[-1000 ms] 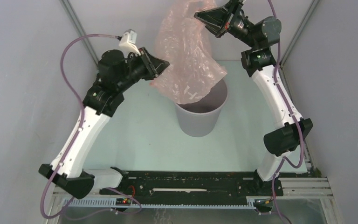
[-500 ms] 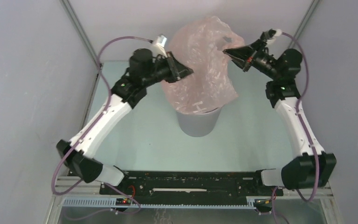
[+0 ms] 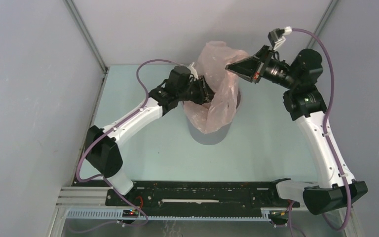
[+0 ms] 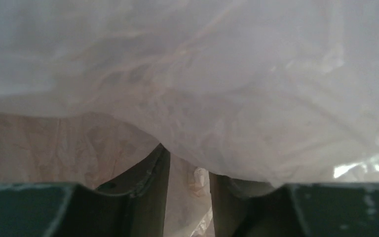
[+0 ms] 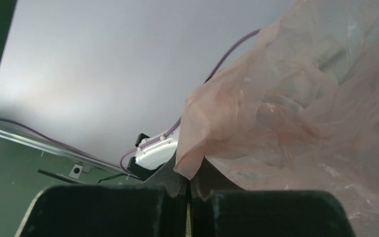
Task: Put the trash bags into the trash bin
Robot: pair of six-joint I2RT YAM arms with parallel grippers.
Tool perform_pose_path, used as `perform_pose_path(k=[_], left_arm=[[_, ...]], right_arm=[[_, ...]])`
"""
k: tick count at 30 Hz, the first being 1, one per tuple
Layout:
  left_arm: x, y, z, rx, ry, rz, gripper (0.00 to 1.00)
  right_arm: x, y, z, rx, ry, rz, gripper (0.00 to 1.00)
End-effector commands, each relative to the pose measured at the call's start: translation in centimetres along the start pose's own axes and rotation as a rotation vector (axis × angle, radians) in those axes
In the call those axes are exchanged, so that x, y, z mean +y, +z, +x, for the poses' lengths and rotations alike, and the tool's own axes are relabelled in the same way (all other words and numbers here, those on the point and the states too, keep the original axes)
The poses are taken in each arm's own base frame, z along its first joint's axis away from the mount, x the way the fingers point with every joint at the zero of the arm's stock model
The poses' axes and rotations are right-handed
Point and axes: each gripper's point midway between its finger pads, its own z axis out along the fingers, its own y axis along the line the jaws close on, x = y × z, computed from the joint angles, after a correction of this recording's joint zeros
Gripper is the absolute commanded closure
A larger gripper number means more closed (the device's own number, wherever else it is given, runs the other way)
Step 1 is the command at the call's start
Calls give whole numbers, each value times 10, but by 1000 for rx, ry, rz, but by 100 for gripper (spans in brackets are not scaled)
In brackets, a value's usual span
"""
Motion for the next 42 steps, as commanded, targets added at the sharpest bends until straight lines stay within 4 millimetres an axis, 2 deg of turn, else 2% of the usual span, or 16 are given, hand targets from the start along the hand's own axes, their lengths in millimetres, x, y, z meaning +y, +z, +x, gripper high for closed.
perform_pose_path(k=[1,6,9,19,21,24,26,27,29,31,33,37,42], left_arm=[[1,-22,-15,-39,137,-92,54],[-26,-73,-29,-97,280,-101,26],[-34,-102,-30,-134,349,-105,15],[-57,-160,-36,-237,462,-77,4],[-59,-169,-30,-238,474,-60,4],[-46,-188,-13,-240,462,-80,3],[-26,-195,1,-220,443,-128,1],[-15,-196,8,-203,432,-155,0],[-6,-194,19,-175,407,-157,0],[-8,-187,25,-152,379,-130,0],[-18,-180,23,-162,367,-87,0],[-31,-156,7,-179,353,-41,16],[-34,-110,-13,-189,336,-7,34]], right_arm=[[-22,7,9,31,-70,89,100],[-37,6,8,39,-110,163,100],[-38,6,10,58,-129,178,100],[-36,3,18,91,-163,208,100],[-35,2,18,91,-165,210,100],[-33,1,19,91,-170,209,100],[-32,0,18,87,-173,207,100],[-33,1,19,88,-171,205,100],[-33,2,19,90,-167,200,100],[-32,3,20,93,-166,193,100],[-30,5,21,97,-165,189,100],[-27,7,24,98,-166,181,100],[-21,14,28,106,-159,163,100]])
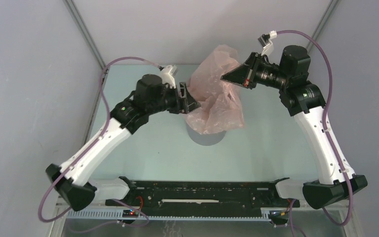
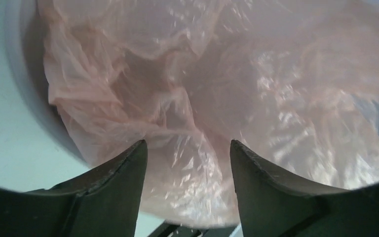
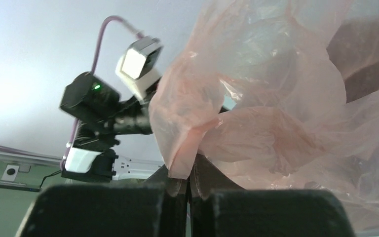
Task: Put the trash bags into the trash bin
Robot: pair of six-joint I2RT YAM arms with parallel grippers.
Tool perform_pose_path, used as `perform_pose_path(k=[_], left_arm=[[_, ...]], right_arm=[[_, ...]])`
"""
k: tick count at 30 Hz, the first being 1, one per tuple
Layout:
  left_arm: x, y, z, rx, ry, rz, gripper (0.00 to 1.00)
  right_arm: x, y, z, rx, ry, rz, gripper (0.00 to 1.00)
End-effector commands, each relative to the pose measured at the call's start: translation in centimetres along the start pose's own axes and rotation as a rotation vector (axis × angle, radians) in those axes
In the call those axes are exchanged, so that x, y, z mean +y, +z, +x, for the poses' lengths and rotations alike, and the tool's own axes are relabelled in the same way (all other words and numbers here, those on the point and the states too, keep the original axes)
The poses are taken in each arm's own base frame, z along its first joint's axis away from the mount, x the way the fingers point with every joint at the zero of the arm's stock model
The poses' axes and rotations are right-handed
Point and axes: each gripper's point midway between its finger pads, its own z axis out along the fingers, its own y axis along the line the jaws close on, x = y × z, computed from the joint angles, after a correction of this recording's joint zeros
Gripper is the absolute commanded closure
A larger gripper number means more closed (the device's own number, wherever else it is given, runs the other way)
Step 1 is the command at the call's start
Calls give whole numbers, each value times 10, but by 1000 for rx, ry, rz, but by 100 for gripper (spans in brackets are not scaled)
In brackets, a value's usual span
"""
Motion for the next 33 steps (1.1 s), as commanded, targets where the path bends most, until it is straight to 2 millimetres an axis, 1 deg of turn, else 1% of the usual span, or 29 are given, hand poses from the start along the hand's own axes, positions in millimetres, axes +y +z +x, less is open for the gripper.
perform_pose_path(k=[1,3,6,9,11,12,14,16,17,20,23,25,27,28,30,33], left_arm=[[-19,37,-30,-68,-15,90,36],[-18,58,-34,-64,-22,92,40],[-2,89,-40,-50,-91,47,46],[14,113,-37,-5,-152,-12,45],[24,126,-25,33,-171,-43,46],[30,130,-16,51,-183,-61,48],[39,130,0,72,-183,-90,52],[38,122,7,60,-166,-75,51],[33,115,6,41,-156,-47,48],[14,92,-8,4,-105,18,35],[-4,68,-28,-21,-67,50,20],[-15,51,-44,-57,-57,76,12],[-21,35,-54,-86,-49,90,7],[-25,28,-56,-97,-32,105,7],[-35,15,-53,-101,14,160,10],[-60,-2,-30,-72,111,291,11]], right_arm=[[28,-1,-8,-32,-57,-57,100],[32,1,-7,-30,-63,-60,100],[33,5,-3,-22,-64,-55,100],[29,10,7,4,-68,-37,100],[21,15,14,25,-69,-12,100],[16,18,18,37,-67,-2,100],[7,23,26,57,-66,16,100],[-5,29,34,78,-73,43,100],[-12,31,36,85,-71,62,100],[-30,34,37,86,-84,110,100],[-45,32,24,54,-82,149,100],[-50,29,14,32,-78,163,100],[-55,26,6,17,-73,174,100],[-56,24,4,13,-72,176,100],[-59,22,2,12,-63,176,100],[-57,22,2,15,-52,163,100]])
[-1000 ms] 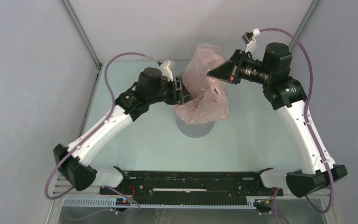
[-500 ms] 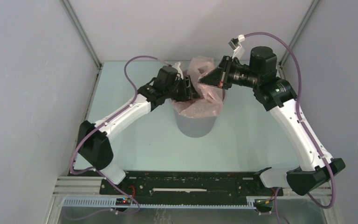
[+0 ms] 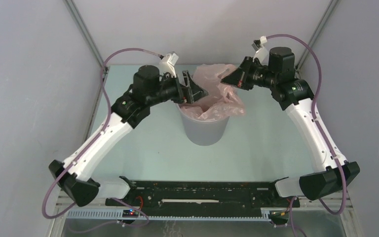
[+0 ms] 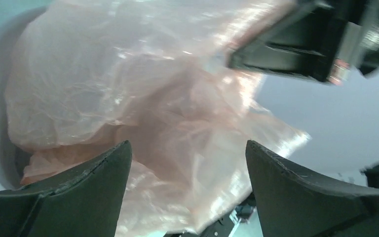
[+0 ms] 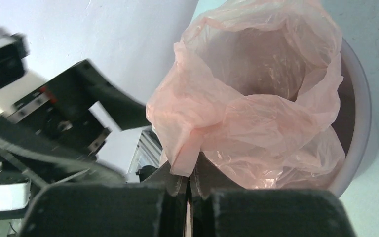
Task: Put the trash bags into the trash bin
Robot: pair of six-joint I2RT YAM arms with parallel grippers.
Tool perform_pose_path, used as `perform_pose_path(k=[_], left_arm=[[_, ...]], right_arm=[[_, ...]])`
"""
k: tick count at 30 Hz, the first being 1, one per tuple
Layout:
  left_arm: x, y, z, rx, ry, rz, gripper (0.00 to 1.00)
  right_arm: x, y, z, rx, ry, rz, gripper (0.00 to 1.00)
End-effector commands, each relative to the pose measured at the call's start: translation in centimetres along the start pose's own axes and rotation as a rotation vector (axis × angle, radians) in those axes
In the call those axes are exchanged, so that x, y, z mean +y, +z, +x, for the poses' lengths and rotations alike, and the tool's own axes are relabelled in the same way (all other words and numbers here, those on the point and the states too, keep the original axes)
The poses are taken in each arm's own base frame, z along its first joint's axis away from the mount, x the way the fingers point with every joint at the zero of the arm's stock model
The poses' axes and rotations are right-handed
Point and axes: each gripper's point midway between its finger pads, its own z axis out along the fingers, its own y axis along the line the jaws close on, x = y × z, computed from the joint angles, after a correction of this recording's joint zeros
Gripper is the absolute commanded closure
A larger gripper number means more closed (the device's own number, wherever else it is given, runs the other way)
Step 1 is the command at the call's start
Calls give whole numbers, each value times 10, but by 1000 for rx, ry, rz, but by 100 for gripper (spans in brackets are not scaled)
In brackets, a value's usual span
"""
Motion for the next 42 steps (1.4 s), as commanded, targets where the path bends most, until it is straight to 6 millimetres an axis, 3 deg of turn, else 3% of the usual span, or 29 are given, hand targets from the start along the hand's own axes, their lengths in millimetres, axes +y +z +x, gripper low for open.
perform_pose_path(k=[1,5,8,11,15,17,20,26,30,35,42], left_arm=[[-50,-34,19,18,181,220,10],[-58,-31,52,78,265,235,8],[-49,-9,67,148,258,213,17],[-35,14,80,224,240,169,38],[18,33,81,247,176,-87,83],[35,36,76,254,116,-133,92],[54,37,73,272,51,-168,94],[74,50,86,338,30,-208,87],[66,57,88,352,39,-142,71],[40,36,72,291,56,-66,49],[-4,-13,46,232,61,34,18]], right_arm=[[14,-5,-6,-11,-30,-45,100],[27,-6,-3,-5,-21,-81,100],[34,-7,-1,-4,-9,-95,100],[39,-8,-3,-14,12,-104,100],[41,-8,-6,-20,32,-90,100],[40,-9,-5,-19,37,-76,100],[42,-6,0,5,29,-71,100],[31,14,18,50,28,3,100],[22,25,32,81,8,57,100],[12,28,43,126,-31,53,100],[-7,20,59,202,-74,45,100]])
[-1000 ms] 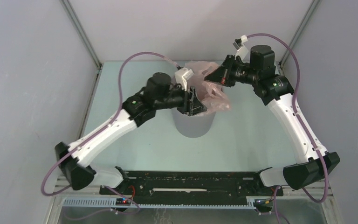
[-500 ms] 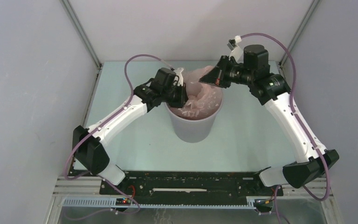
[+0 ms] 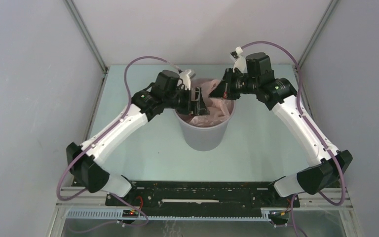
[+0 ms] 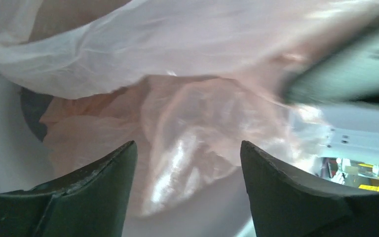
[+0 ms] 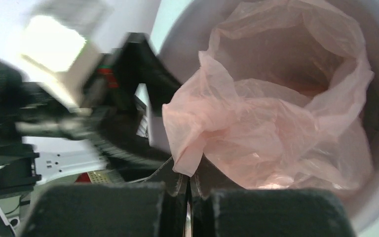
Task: Put the trash bags into the trash bin
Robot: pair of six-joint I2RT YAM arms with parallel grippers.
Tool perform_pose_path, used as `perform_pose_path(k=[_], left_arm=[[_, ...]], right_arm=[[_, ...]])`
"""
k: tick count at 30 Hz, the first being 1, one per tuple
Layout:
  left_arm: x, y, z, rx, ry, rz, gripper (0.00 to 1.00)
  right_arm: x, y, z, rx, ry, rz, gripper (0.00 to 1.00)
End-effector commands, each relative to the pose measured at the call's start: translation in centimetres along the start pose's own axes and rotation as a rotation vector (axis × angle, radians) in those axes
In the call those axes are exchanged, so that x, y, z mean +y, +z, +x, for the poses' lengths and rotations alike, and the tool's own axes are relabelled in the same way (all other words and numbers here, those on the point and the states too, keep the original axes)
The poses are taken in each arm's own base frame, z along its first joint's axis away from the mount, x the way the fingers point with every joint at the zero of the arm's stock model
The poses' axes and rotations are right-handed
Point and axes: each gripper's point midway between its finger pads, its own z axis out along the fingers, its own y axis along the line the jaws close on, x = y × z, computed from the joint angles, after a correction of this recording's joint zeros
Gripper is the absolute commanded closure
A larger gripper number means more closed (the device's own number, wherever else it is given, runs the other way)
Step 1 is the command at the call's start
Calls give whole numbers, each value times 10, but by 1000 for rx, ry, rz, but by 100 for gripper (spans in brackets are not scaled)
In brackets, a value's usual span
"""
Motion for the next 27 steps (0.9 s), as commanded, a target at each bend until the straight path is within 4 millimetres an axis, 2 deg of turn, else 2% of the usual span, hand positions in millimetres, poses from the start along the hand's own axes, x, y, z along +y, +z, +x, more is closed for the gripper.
perform_pose_path(k=[1,4,8,9,10,12,16,19,22,27], left_arm=[[-49,-62,-28,-136,68,132,14],[-75,-93,-41,-210,119,218,9],[-98,-123,-69,-343,88,274,9],[-102,-128,-78,-379,65,288,13],[-104,-129,-83,-399,46,309,22],[-110,-129,-92,-420,17,357,26],[-105,-115,-104,-404,-52,357,22],[-103,-104,-103,-369,-76,366,20],[-103,-96,-97,-328,-111,387,18],[-103,-90,-91,-307,-154,399,9]], right_arm=[[-5,-9,7,27,-55,-37,100],[-3,-13,10,50,-84,-63,100],[4,-11,21,120,-107,-112,100],[6,-9,23,135,-108,-124,100],[8,-9,26,146,-110,-132,99],[8,-9,29,148,-100,-134,90],[13,-18,25,111,-51,-165,58],[20,-27,21,66,-6,-209,39],[22,-34,13,22,63,-267,33],[24,-43,4,-21,98,-307,32]])
